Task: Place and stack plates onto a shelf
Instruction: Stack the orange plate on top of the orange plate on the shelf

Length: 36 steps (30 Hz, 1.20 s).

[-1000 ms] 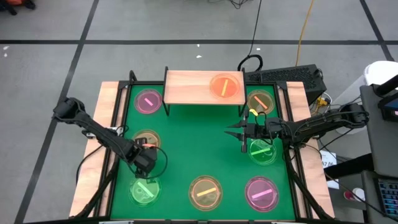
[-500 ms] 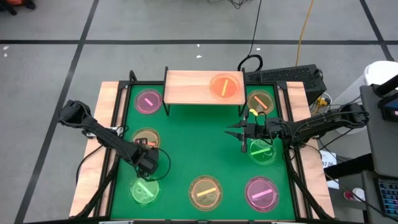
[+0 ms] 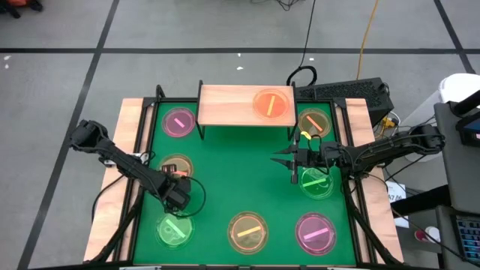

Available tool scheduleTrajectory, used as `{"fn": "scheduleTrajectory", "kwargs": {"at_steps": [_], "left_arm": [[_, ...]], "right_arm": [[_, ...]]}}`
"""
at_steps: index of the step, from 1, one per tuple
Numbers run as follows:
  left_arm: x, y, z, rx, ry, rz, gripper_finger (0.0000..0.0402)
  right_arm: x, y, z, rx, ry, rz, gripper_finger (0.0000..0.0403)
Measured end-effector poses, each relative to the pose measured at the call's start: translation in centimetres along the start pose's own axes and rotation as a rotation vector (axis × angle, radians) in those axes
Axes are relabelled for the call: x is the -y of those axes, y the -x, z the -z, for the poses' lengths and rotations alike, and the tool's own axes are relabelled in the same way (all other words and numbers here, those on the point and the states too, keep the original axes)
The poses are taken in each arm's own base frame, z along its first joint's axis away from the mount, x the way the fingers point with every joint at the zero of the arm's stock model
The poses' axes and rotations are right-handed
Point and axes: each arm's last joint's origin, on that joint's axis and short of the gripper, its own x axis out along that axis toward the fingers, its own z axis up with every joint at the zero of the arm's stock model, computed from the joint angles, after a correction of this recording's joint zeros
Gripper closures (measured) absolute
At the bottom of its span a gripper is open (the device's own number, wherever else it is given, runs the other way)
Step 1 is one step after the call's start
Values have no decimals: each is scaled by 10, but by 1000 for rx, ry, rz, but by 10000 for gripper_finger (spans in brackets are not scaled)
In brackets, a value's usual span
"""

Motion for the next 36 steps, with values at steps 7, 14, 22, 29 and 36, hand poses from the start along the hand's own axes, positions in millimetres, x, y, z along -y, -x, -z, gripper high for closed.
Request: {"fn": "scheduleTrajectory", "kwargs": {"at_steps": [7, 14, 22, 29, 36], "left_arm": [[0, 0, -1, 13, 2, -5, 368], [0, -4, 0, 21, 13, -10, 368], [-1, -7, 1, 23, 25, -26, 368], [2, -11, -3, 49, 26, -44, 368], [8, -29, -6, -14, 5, -107, 368]], "right_arm": [[0, 0, 0, -3, 0, -1, 330], [0, 0, 0, -3, 0, -1, 330], [0, 0, 0, -1, -4, 0, 330], [0, 0, 0, 0, -4, 0, 330], [0, 0, 0, 0, -4, 0, 330]]}}
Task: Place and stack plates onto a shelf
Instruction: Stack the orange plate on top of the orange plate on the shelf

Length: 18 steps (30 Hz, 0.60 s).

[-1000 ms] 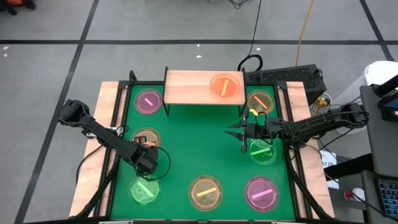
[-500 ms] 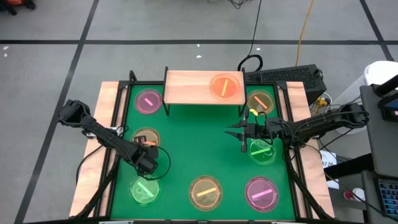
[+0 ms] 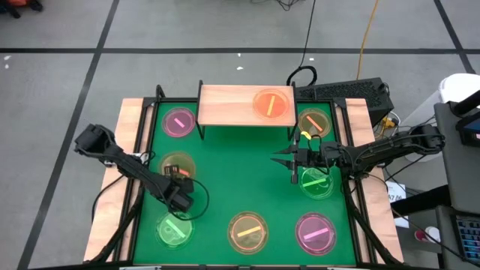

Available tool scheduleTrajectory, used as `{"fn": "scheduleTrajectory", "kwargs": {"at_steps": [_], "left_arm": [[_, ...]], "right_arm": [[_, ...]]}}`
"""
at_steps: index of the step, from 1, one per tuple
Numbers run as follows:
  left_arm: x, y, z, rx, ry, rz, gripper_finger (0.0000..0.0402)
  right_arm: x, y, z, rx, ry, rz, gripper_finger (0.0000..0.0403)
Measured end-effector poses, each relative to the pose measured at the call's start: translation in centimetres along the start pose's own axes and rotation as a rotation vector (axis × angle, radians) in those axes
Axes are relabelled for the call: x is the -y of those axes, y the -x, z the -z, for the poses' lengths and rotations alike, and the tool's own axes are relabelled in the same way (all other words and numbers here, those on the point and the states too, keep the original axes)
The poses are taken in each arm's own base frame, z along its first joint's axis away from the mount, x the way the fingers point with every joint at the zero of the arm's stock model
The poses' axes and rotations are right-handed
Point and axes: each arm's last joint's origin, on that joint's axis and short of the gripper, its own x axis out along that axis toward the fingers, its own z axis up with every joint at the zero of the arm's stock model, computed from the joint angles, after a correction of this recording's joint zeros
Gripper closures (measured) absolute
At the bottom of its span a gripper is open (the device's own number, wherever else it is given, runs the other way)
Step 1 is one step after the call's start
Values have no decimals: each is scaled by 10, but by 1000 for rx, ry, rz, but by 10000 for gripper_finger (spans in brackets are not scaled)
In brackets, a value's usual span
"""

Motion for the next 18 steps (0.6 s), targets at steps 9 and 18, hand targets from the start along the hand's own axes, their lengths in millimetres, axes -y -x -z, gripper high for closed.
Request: {"fn": "scheduleTrajectory", "kwargs": {"at_steps": [9, 18], "left_arm": [[2, -1, -2, -13, 4, -10, 392], [2, 21, -13, 9, -17, -76, 399]], "right_arm": [[0, 0, 0, 0, 0, 0, 330], [0, 0, 0, 1, 0, 0, 330]]}}
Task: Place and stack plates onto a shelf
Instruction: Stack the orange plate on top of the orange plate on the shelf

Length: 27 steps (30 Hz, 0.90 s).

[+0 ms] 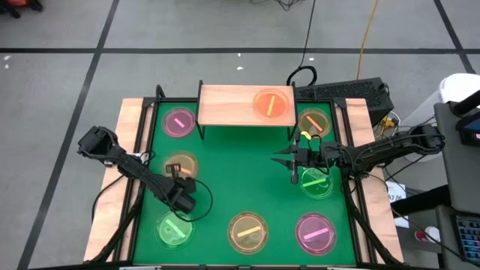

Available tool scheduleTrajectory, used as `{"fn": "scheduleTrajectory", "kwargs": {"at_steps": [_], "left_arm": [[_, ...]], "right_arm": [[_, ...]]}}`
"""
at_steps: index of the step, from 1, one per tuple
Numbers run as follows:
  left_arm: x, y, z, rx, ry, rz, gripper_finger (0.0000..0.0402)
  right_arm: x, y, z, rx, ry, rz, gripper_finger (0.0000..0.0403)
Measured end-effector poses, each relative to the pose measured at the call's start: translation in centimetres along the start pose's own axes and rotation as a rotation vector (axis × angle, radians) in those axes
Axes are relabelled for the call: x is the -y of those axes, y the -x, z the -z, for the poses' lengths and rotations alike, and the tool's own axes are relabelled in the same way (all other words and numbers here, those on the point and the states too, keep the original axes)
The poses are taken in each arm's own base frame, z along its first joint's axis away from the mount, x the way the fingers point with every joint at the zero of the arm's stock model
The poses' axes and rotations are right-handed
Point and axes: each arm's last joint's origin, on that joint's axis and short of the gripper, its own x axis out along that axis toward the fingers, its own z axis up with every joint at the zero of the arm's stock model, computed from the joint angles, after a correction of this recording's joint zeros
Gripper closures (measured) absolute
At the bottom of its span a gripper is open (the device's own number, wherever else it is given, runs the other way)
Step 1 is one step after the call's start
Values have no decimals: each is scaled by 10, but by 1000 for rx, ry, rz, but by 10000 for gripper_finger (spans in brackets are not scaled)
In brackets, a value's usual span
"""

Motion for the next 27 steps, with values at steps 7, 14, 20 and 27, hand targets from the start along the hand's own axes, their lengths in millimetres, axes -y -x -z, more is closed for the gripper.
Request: {"fn": "scheduleTrajectory", "kwargs": {"at_steps": [7, 14, 20, 27], "left_arm": [[-2, 44, -26, 166, -75, -80, 400], [-19, 87, -61, 355, -168, -202, 401], [-60, 105, -91, 364, -335, -370, 401], [-136, 107, -141, 425, -427, -505, 401]], "right_arm": [[0, 0, 0, 4, -23, 1, 330], [-8, 7, -8, 33, 14, -42, 330], [-9, 35, -27, 53, 39, 52, 330], [-1, 69, -41, 86, -38, 112, 330]]}}
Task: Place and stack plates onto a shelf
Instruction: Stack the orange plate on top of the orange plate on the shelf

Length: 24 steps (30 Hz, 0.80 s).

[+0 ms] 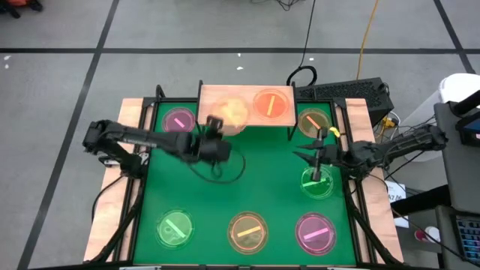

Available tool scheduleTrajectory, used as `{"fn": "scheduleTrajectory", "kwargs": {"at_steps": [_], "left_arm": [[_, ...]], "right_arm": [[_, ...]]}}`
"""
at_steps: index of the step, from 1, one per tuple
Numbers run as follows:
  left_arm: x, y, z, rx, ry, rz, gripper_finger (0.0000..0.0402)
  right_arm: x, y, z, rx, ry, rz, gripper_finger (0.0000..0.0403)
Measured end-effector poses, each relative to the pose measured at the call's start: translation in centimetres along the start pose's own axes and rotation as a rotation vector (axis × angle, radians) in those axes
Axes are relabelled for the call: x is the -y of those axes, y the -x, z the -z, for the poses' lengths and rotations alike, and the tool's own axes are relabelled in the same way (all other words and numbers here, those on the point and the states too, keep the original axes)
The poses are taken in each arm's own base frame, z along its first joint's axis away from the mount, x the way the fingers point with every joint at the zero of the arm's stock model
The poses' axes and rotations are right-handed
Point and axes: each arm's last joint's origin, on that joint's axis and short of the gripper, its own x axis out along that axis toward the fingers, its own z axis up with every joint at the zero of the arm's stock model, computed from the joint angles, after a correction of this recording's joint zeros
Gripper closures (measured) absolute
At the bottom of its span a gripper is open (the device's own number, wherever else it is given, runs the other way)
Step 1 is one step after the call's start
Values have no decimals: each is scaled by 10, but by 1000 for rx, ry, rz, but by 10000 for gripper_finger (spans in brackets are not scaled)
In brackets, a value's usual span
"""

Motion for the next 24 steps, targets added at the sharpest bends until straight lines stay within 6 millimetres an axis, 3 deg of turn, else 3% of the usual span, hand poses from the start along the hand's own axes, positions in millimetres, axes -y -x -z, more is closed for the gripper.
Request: {"fn": "scheduleTrajectory", "kwargs": {"at_steps": [6, 10, 18, 24], "left_arm": [[-54, -35, -5, 331, 21, -60, 401], [-68, -57, -6, 446, 31, -89, 401], [-53, -116, -15, 465, -89, -61, 401], [-49, -129, -20, 479, -101, -95, 401]], "right_arm": [[2, 10, -1, -13, -22, -26, 330], [1, 10, 0, -18, -16, -31, 330], [1, 10, 0, -22, -4, -30, 330], [1, 10, 0, -14, -7, -29, 330]]}}
